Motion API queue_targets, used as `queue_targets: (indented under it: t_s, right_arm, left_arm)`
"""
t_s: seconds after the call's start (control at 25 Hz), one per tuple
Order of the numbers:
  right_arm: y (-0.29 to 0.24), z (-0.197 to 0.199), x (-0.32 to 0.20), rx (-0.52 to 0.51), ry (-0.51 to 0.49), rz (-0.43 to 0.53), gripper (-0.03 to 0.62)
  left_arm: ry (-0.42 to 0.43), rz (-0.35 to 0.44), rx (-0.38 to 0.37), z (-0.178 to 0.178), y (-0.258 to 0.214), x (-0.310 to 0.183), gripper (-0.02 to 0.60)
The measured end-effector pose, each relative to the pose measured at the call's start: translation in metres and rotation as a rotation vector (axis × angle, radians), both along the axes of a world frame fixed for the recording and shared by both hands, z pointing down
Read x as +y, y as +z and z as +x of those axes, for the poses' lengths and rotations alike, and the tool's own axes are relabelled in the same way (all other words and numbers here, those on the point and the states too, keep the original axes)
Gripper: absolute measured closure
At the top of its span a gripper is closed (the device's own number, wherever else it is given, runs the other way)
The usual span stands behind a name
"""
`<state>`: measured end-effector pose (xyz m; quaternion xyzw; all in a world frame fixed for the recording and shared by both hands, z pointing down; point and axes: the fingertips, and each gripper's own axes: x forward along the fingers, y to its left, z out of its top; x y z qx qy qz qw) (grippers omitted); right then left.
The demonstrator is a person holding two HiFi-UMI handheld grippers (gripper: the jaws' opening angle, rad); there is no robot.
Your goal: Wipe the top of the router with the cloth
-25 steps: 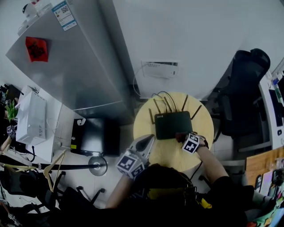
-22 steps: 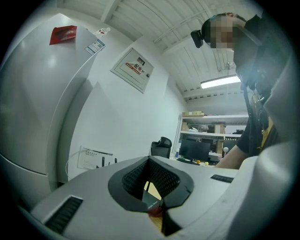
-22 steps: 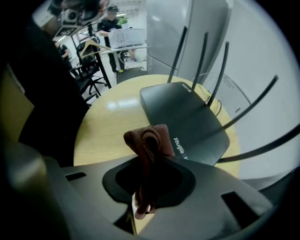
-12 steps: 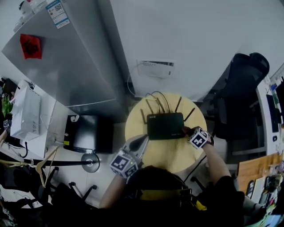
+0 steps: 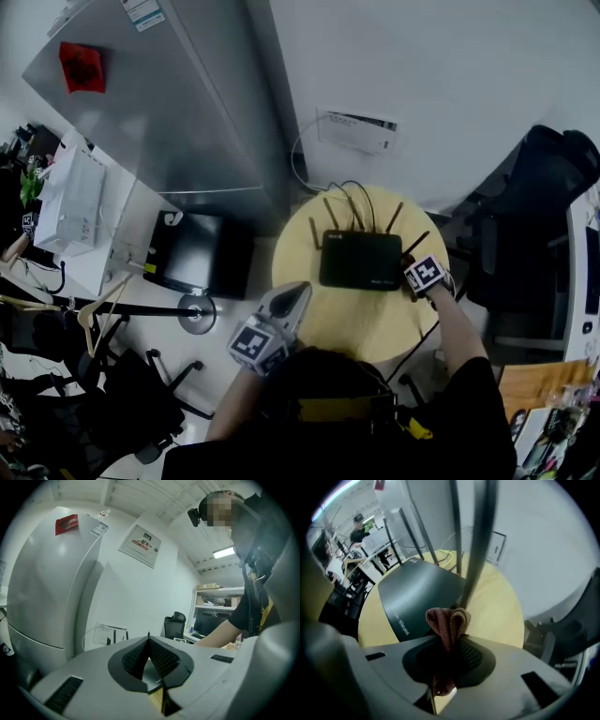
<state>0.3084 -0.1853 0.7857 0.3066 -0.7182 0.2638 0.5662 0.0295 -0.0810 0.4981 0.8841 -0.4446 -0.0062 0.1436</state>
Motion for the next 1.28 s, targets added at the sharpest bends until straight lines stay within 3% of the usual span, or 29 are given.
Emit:
queue_targets:
  t_s: [0.16,0.24,0.32,0.52,0.88,1.28]
  right_arm:
    - [0.002,-0.024,0.011,0.03,-0.349,0.035,0.531]
    - [0.004,-0.02,0.018,0.066,-0.438,0.021,0.531]
    - [0.005,-0.019,0.023,0.056,-0.45,-0.002,0.531]
    - [0.002,-0.025,0.036,-0.021,-0.388,-0.046,0.531]
    - [0.011,-0.013,0.068,-0.018,-0.177,-0.107,0.531]
    - [0.01,-0.027,0.093,-0.12,0.185,-0.142,0.531]
  left_arm:
    - [-0.032,-0.016,-0.002,-0.007,0.004,0.003,0.588]
    - [-0.033,-0.017,-0.004,-0.008,0.005,0.003,0.588]
    - [-0.027,-0.016,-0.005,-0.008,0.005,0.002,0.588]
    - [0.008,-0.001,0.002,-0.003,0.003,0.0,0.588]
    - [0.085,0.018,0.022,0.0,0.0,0.002,0.588]
    - [0.128,0.029,0.03,0.0,-0.005,0.002,0.588]
